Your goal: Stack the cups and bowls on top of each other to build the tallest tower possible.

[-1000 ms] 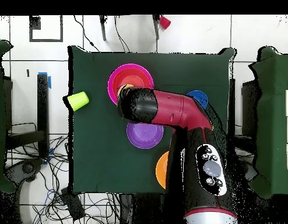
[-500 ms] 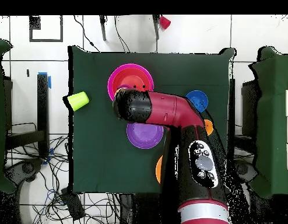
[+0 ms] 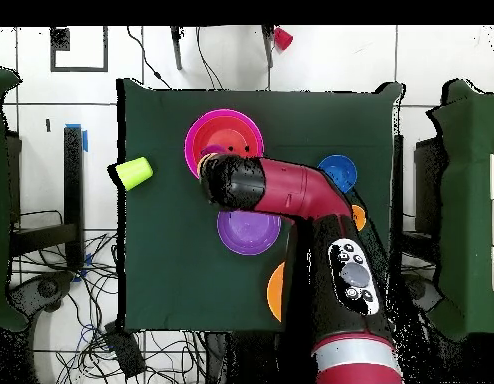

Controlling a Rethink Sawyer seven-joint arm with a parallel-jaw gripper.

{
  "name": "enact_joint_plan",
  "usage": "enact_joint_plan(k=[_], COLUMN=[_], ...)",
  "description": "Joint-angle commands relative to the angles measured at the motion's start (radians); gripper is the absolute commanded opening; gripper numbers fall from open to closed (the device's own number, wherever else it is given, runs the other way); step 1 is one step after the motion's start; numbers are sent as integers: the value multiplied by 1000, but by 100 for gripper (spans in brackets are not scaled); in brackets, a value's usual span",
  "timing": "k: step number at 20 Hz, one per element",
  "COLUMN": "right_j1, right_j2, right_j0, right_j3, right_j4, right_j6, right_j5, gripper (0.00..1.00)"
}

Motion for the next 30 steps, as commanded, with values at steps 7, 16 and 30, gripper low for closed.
enact_joint_plan(k=[7, 16, 30], right_j1=[48, 45, 97], right_j2=[169, 108, 32], right_j0=[-71, -13, 98], right_j3=[68, 20, -157], right_j4=[19, -20, 11], right_j6=[16, 77, 152], right_j5=[-19, 0, 75], gripper=[0, 0, 0])
